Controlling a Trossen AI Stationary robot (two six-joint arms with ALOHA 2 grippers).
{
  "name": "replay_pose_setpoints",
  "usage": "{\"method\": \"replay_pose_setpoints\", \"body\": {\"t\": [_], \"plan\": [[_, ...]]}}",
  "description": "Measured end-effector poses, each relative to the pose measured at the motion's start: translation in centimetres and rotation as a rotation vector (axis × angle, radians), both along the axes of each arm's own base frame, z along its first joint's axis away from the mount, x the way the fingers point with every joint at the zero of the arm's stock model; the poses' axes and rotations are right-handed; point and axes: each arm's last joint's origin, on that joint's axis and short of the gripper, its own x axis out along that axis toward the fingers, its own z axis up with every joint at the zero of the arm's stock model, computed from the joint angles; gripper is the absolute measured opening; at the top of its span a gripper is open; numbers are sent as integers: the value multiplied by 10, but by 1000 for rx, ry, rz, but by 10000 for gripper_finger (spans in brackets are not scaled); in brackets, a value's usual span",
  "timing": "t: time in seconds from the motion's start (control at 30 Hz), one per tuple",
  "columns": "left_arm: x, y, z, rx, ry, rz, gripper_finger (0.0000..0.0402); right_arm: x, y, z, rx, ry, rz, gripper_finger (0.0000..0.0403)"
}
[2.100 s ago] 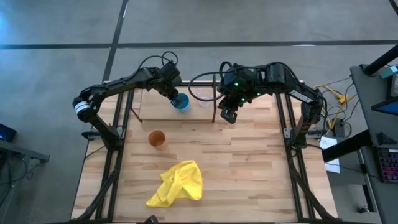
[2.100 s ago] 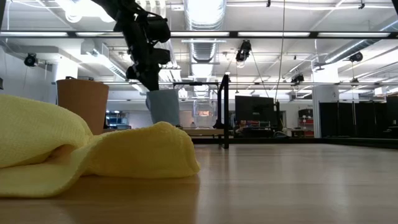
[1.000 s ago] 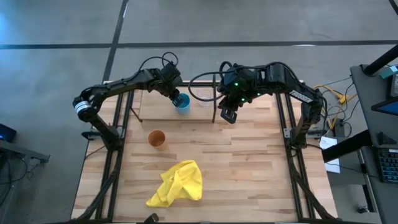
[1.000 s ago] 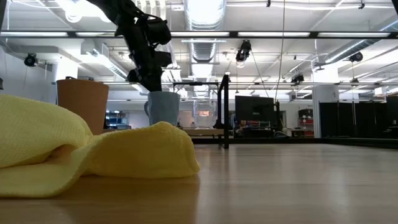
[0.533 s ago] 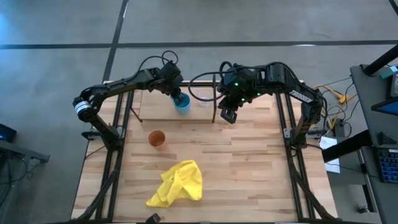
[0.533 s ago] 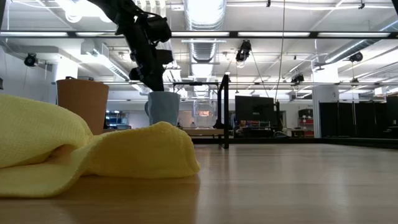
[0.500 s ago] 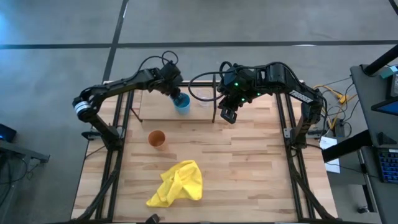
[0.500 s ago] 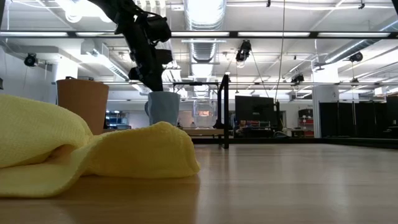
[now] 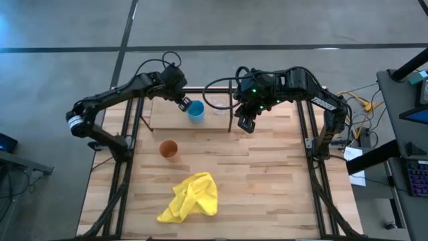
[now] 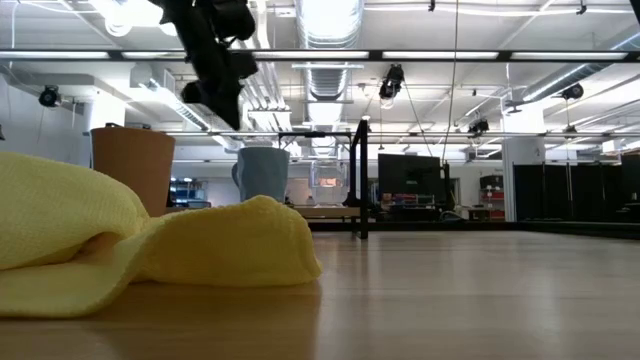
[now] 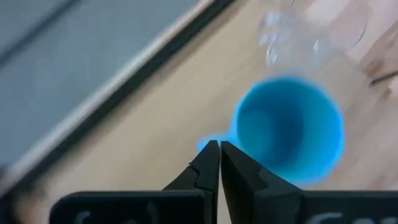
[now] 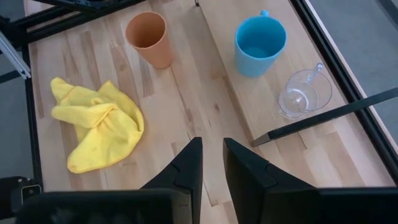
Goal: Stack small to large cups/mugs on shelf
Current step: Put the blue mug on the shelf
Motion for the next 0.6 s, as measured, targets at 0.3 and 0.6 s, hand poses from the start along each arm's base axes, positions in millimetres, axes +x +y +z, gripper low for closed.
{"method": "replay_pose_setpoints", "body": {"t": [0.3, 0.6], "plan": [[-7, -10, -16, -228, 57, 111, 0, 0, -1, 0, -25, 2, -18, 59], [7, -3, -53, -252, 101, 102, 0, 0, -1, 0, -38, 3, -35, 59]]}}
